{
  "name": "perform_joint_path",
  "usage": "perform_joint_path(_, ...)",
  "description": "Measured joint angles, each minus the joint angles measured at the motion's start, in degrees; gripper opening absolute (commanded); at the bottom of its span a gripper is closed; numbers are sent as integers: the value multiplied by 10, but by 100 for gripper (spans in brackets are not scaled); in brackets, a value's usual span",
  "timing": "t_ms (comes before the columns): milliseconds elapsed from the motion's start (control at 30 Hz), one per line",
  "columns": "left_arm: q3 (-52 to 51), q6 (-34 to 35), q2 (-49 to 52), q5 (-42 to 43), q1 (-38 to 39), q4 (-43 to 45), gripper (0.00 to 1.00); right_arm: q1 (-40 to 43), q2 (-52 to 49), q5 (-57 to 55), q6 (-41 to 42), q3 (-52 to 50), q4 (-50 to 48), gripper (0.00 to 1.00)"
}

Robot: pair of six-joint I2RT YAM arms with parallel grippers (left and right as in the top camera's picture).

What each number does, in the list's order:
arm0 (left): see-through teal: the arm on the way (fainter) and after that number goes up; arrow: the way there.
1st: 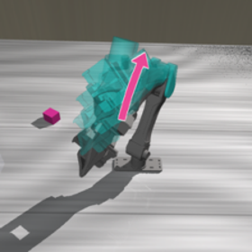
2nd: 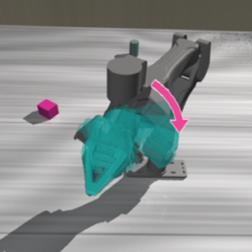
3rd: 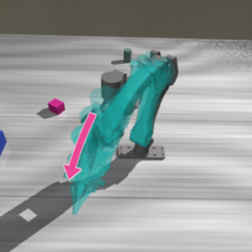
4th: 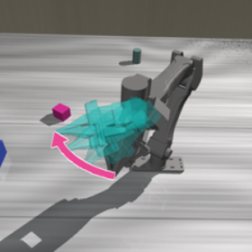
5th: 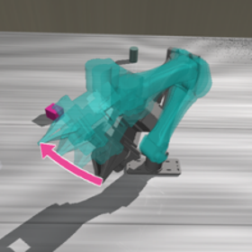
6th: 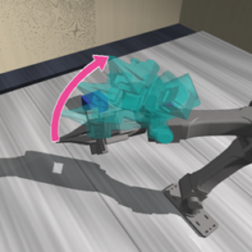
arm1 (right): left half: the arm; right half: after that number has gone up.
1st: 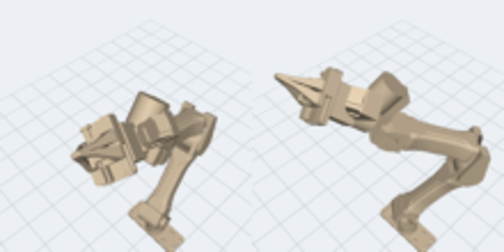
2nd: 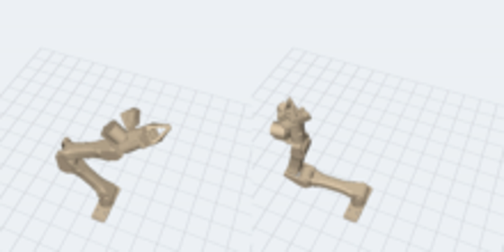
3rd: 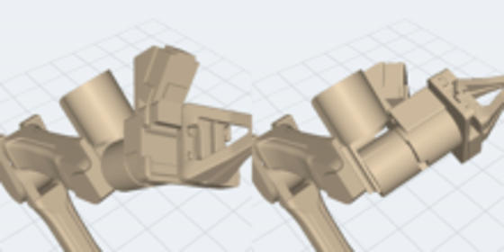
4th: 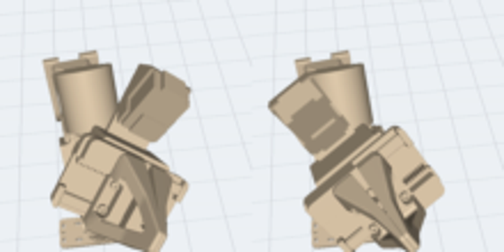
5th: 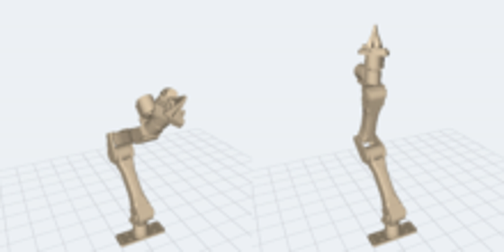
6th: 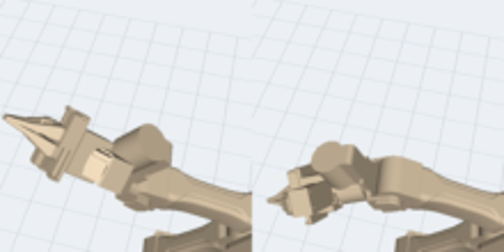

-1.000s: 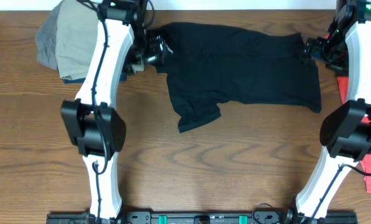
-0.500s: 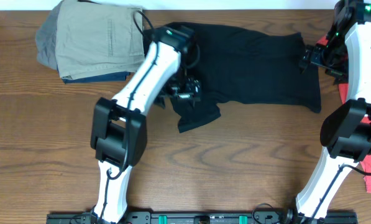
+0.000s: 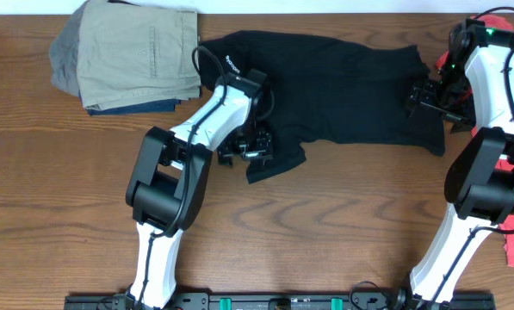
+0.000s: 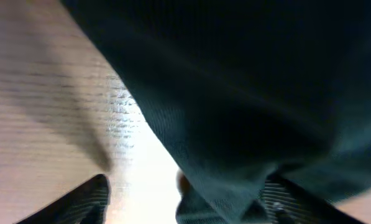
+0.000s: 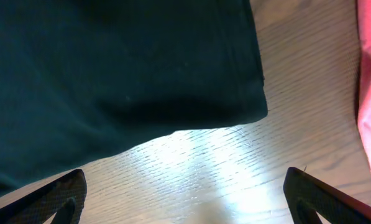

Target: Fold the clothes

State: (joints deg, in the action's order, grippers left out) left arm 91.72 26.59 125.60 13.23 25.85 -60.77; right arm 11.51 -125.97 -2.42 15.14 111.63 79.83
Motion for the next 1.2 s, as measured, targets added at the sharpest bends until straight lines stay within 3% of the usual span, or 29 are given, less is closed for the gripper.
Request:
perform_joint_path(100,-16,7,-2,0,0,5,28,0,0,1,2,-2,-1,99)
perform_joint_path(133,-19,7,-3,0,0,6,6,0,0,1,5,-2,-1,99)
perform_joint_path(533,-31,7,-5,7,2,-44,6,12,0,-25,68,-32,-28,99)
perform_joint_path(933,-33,8,-5,3,2,-55,6,83,0,11,66,-174,-103,95)
perform_joint_path(1033,-33,8,-5,3,2,-57,6,83,5,31,60,-205,-128,80)
perform_joint_path(1200,-33,8,-5,3,2,-59,6,82,20,54,52,-236,-162,41)
